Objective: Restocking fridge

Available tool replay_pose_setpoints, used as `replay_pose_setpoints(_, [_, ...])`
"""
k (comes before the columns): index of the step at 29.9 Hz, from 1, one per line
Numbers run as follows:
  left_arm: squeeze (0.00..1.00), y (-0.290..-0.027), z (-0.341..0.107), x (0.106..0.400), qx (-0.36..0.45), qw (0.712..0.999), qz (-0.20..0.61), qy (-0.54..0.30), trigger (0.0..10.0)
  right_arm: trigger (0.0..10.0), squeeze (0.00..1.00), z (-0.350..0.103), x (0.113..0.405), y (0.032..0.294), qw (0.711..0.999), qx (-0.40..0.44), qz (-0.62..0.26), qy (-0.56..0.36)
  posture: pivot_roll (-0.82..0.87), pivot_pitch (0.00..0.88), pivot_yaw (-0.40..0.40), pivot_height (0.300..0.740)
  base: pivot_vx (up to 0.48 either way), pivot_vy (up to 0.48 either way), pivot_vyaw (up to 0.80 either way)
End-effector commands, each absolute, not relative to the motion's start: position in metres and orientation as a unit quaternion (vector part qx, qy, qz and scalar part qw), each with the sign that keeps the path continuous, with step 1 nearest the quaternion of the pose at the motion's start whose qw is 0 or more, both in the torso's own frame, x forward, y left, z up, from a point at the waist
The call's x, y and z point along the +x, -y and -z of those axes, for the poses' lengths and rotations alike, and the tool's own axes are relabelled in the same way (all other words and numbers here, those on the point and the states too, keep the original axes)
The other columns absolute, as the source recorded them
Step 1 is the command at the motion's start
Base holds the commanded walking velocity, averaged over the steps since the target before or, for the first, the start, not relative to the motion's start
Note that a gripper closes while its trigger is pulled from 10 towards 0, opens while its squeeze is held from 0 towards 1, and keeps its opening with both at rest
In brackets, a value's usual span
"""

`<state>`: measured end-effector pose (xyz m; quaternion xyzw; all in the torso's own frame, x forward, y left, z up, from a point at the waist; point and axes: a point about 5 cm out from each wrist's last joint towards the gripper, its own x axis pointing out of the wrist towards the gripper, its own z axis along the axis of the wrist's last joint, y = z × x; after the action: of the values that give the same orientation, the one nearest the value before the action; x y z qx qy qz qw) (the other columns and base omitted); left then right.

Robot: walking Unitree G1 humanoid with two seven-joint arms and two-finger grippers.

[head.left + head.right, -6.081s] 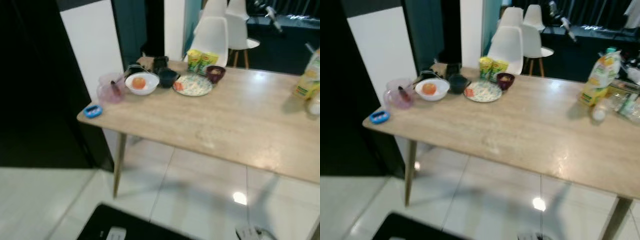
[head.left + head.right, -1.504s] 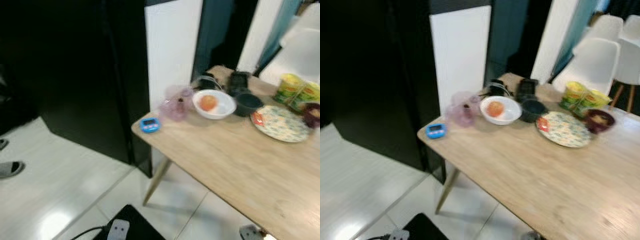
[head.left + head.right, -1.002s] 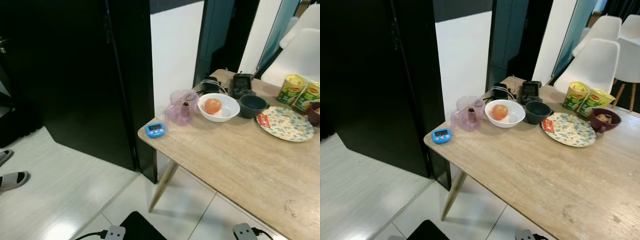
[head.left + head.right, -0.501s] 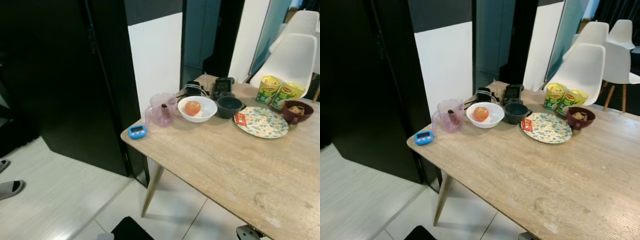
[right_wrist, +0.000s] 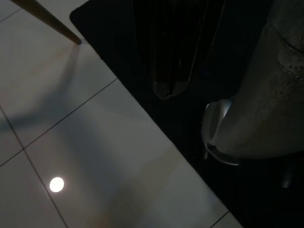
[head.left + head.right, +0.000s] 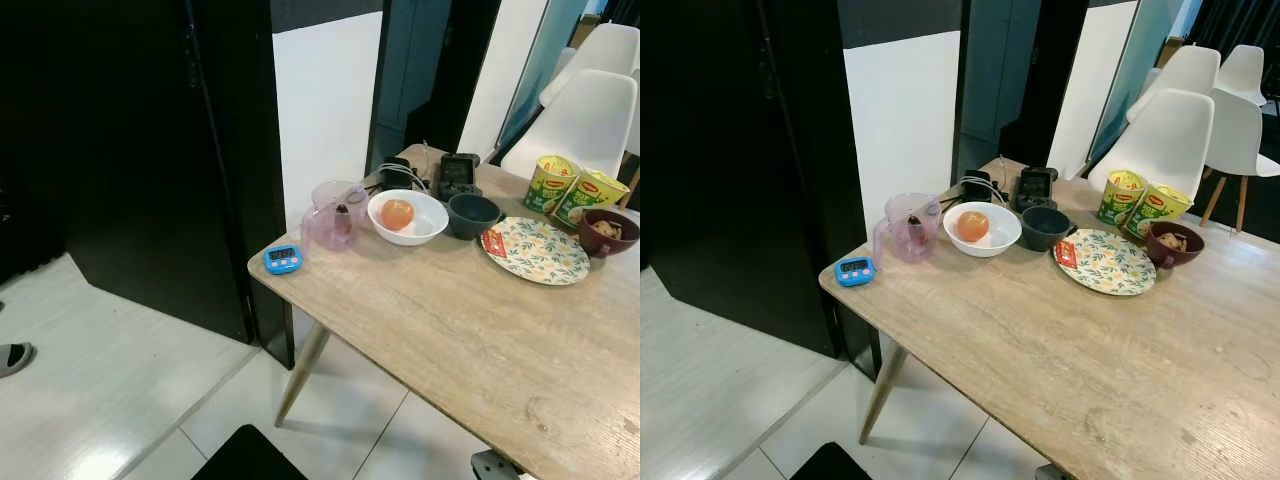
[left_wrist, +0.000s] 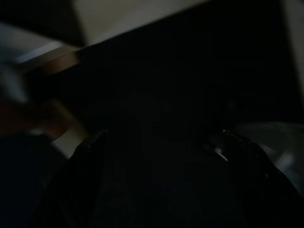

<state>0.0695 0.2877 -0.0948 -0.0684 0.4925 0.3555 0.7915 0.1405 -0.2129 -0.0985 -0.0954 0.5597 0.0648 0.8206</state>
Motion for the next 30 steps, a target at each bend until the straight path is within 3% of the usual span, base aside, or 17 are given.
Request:
replay_pose_setpoints(1, [0.0,-0.333,0.075,0.048,-0.024,0.744,-0.491,-0.452,10.0,10.0,0.0,0.098,0.141,0.218,0.822,-0.102,-0.058,-0.557,0.08,0.0,-0.082,0.74,0.0,0.0,0.0])
replay_pose_setpoints(2, [0.0,-0.333,0.075,0.048,-0.024,0.744,-0.491,-0.452,10.0,10.0,0.0,0.098,0.141,0.218,0.822,-0.102,-0.058,-0.557,0.08,0.0,-0.082,0.74,0.0,0.0,0.0])
replay_pose_setpoints(3, [0.0,-0.36,0.059,0.04,-0.003,0.715,-0.564,-0.414,10.0,10.0,0.0,0.098,0.141,0.218,0.822,-0.102,-0.059,-0.557,0.09,0.0,-0.095,0.74,0.0,0.0,0.0])
replay_pose_setpoints(6, [0.0,-0.393,0.033,0.048,-0.006,0.711,-0.615,-0.341,10.0,10.0,0.0,0.098,0.14,0.218,0.82,-0.103,-0.063,-0.56,0.09,0.0,-0.103,0.74,0.0,0.0,0.0])
replay_pose_setpoints(7, [0.0,-0.393,0.033,0.048,-0.006,0.711,-0.615,-0.341,10.0,10.0,0.0,0.098,0.14,0.218,0.82,-0.103,-0.063,-0.56,0.09,0.0,-0.103,0.74,0.0,0.0,0.0])
replay_pose_setpoints(10, [0.0,-0.427,-0.009,0.084,-0.003,0.751,-0.622,-0.22,10.0,10.0,0.0,0.098,0.14,0.219,0.818,-0.106,-0.066,-0.562,0.09,0.0,-0.101,0.74,0.0,0.0,0.0])
replay_pose_setpoints(12, [0.0,-0.438,-0.034,0.11,0.015,0.778,-0.609,-0.153,10.0,10.0,0.0,0.097,0.14,0.219,0.818,-0.106,-0.065,-0.562,0.09,0.0,-0.099,0.74,0.0,0.0,0.0])
replay_pose_setpoints(13, [0.0,-0.438,-0.034,0.11,0.015,0.778,-0.609,-0.153,10.0,10.0,0.0,0.097,0.14,0.219,0.818,-0.106,-0.065,-0.562,0.09,0.0,-0.099,0.74,0.0,0.0,0.0])
replay_pose_setpoints(16, [0.0,-0.451,-0.092,0.16,0.052,0.825,-0.562,-0.02,10.0,10.0,0.0,0.097,0.14,0.221,0.819,-0.106,-0.063,-0.561,0.08,0.0,-0.102,0.74,0.0,0.0,0.0])
replay_pose_setpoints(22, [0.0,-0.447,-0.148,0.205,0.085,0.873,-0.47,0.099,10.0,10.0,0.0,0.097,0.139,0.222,0.817,-0.107,-0.065,-0.563,0.08,0.0,-0.106,0.74,0.0,0.0,0.0])
replay_pose_setpoints(25, [0.0,-0.424,-0.194,0.242,0.107,0.91,-0.345,0.202,10.0,10.0,0.0,0.097,0.139,0.223,0.817,-0.107,-0.065,-0.563,0.08,0.0,-0.107,0.74,0.0,0.0,0.0])
replay_pose_setpoints(26, [0.0,-0.424,-0.194,0.242,0.107,0.91,-0.345,0.202,10.0,10.0,0.0,0.097,0.139,0.223,0.817,-0.107,-0.065,-0.563,0.08,0.0,-0.107,0.74,0.0,0.0,0.0])
replay_pose_setpoints(29, [0.0,-0.398,-0.219,0.267,0.1,0.936,-0.22,0.256,10.0,10.0,0.0,0.097,0.139,0.223,0.817,-0.107,-0.066,-0.563,0.08,0.0,-0.111,0.74,0.0,0.0,0.0])
replay_pose_setpoints(30, [0.0,-0.398,-0.219,0.267,0.1,0.936,-0.22,0.256,10.0,10.0,0.0,0.097,0.139,0.223,0.817,-0.107,-0.066,-0.563,0.08,0.0,-0.111,0.74,0.0,0.0,0.0])
